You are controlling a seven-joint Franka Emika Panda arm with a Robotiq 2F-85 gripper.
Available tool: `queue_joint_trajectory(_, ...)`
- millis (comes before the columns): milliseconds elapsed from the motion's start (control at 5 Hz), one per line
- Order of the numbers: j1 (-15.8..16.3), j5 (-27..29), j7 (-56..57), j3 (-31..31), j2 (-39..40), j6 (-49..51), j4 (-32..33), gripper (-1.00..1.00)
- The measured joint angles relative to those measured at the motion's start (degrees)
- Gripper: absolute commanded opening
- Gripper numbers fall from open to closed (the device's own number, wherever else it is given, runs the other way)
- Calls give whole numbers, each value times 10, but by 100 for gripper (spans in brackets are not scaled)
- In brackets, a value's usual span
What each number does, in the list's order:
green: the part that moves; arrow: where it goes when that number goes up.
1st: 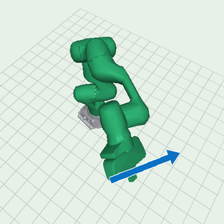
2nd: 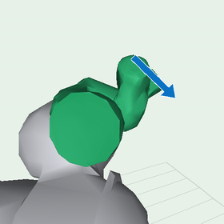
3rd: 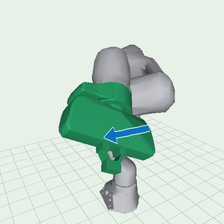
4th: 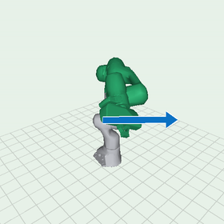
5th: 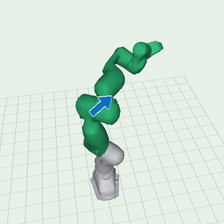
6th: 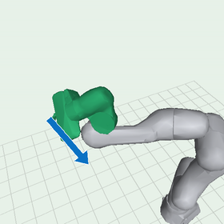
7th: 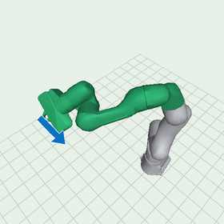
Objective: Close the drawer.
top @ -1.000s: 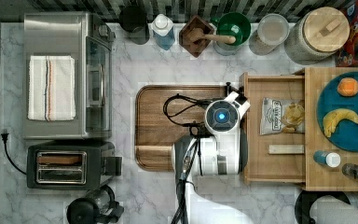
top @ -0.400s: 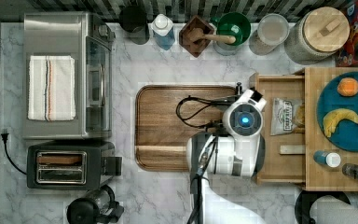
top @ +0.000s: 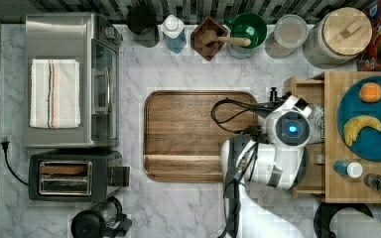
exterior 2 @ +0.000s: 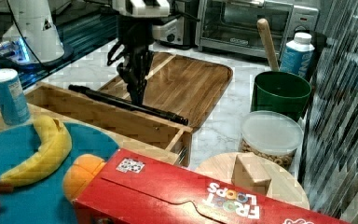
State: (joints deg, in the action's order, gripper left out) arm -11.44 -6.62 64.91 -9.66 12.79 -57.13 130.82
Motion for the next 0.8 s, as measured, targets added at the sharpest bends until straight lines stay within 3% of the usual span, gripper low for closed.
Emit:
queue_joint_trajectory(200,-13,50,63,-27,27,-15,-27,-100)
queue_joint_trajectory(600,-44,56,138,-36,65,-3,-78,-100)
queue_joint_trajectory(800,-44,54,139,-32,79,15,-97,-100)
